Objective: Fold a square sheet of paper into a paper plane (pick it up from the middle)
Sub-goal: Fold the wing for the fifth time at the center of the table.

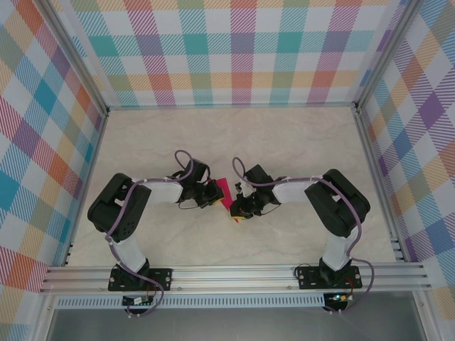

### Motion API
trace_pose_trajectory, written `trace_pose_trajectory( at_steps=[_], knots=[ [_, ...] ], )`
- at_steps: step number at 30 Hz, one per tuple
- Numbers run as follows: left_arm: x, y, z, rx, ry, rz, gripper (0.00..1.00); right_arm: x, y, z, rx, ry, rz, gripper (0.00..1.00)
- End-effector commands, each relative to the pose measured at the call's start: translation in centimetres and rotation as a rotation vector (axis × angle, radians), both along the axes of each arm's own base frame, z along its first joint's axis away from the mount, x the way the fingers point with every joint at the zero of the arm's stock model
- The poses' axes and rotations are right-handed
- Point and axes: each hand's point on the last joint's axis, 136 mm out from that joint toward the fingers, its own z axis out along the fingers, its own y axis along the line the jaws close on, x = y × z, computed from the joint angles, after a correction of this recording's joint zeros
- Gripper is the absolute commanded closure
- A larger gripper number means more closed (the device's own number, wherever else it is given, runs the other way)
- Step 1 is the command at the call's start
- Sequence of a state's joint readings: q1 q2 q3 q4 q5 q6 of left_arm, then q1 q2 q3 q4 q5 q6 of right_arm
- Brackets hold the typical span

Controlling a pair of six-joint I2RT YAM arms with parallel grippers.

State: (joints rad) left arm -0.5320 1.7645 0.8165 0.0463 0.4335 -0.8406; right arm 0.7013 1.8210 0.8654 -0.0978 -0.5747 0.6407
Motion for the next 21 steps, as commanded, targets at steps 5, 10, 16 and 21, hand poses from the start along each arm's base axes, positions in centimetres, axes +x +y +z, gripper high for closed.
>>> trace_pose_trajectory(
  at_steps=[5, 10, 16, 21],
  knots=[
    [-2.5, 2.8, -4.4, 0.167, 0.129, 0.032, 0.91, -4.9, -3.4, -2.6, -0.137, 0.146, 0.041, 0.88],
    [-2.5, 2.7, -4.4, 0.169, 0.126, 0.027, 0.91, -5.6, -4.2, -2.5, -0.154, 0.15, 0.05, 0.88],
    [-2.4, 2.7, -4.3, 0.168, 0.125, 0.024, 0.91, -5.4, -4.6, -1.3, -0.167, 0.107, 0.066, 0.88],
    [-2.5, 2.6, -4.2, 0.165, 0.123, 0.018, 0.91, -2.8, -3.0, 2.8, -0.06, -0.061, 0.024, 0.88]
  ],
)
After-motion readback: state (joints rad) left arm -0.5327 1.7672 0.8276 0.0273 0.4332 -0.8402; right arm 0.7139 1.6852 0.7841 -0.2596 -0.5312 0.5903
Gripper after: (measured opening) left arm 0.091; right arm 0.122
